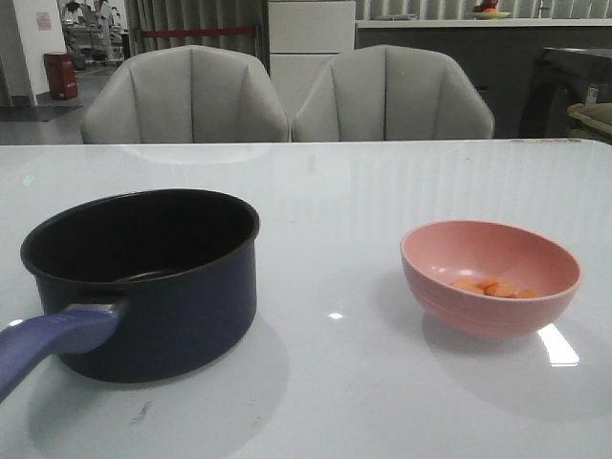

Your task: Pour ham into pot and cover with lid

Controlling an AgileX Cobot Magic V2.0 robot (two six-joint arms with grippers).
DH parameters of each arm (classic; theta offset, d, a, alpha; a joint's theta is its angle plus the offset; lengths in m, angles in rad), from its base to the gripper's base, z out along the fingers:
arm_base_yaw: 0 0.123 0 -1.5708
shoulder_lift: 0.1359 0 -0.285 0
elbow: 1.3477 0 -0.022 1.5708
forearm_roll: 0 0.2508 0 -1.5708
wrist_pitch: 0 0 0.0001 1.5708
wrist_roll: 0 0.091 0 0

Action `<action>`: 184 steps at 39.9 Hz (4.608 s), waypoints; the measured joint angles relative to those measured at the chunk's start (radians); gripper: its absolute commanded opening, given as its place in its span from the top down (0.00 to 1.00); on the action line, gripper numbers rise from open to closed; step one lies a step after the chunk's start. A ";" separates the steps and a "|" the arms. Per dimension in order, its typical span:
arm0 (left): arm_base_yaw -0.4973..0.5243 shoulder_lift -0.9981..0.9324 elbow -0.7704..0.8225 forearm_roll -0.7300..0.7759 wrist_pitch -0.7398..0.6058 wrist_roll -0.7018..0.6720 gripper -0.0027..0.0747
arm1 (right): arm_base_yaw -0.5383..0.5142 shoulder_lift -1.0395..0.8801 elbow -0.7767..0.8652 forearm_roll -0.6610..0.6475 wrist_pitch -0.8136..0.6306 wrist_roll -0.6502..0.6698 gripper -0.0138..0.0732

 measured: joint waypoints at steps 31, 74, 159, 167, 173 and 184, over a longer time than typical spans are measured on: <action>-0.084 0.140 -0.012 -0.005 -0.112 0.025 0.20 | 0.000 0.000 0.000 0.000 0.000 0.000 0.69; -0.294 -0.800 0.380 -0.059 -0.441 0.025 0.20 | 0.000 0.000 0.000 0.000 0.000 0.000 0.69; -0.421 -1.645 0.870 -0.024 -0.766 0.025 0.20 | 0.019 0.747 -0.499 0.170 0.356 0.037 0.34; -0.421 -1.645 0.871 -0.024 -0.734 0.025 0.20 | 0.063 1.085 -0.699 0.177 0.464 0.029 0.34; -0.421 -1.645 0.871 -0.024 -0.721 0.025 0.20 | 0.087 1.310 -0.833 0.179 0.525 0.010 0.34; -0.421 -1.645 0.871 -0.024 -0.717 0.025 0.20 | 0.089 1.571 -0.964 0.181 0.560 -0.023 0.34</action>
